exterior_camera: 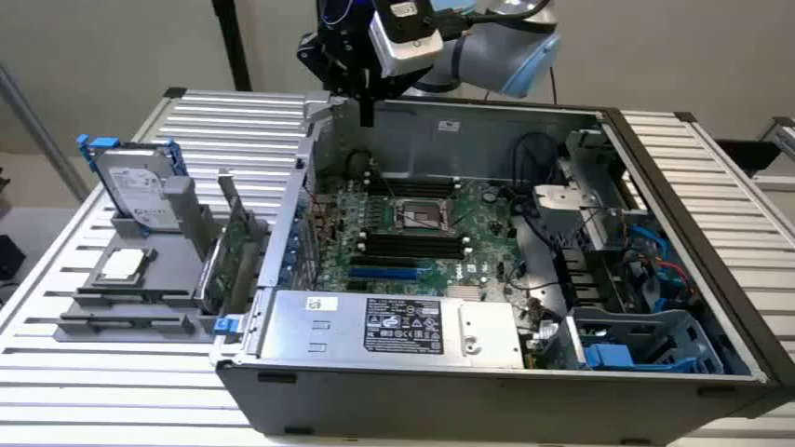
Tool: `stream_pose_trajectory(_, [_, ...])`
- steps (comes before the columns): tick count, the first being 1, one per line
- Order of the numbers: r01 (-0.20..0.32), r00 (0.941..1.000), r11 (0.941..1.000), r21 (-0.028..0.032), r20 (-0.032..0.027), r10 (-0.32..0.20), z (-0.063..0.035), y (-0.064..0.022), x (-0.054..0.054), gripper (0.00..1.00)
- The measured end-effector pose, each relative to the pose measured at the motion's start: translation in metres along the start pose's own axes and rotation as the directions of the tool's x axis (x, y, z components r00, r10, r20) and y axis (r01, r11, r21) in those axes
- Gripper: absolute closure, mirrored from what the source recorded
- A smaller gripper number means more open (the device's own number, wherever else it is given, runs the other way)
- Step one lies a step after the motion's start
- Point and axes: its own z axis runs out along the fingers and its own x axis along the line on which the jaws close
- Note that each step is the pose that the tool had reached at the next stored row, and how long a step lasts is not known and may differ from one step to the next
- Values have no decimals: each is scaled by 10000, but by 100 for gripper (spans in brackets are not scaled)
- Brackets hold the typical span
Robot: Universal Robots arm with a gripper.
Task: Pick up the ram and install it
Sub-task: 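Reach for the ram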
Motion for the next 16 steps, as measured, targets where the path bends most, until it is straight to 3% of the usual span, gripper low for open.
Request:
stream_pose_trajectory(12, [-4,10000,9998,-196,-14,4,0,0,0,100])
stream_pose_trajectory(16, [-3,10000,9998,-195,-15,3,-2,-14,0,100])
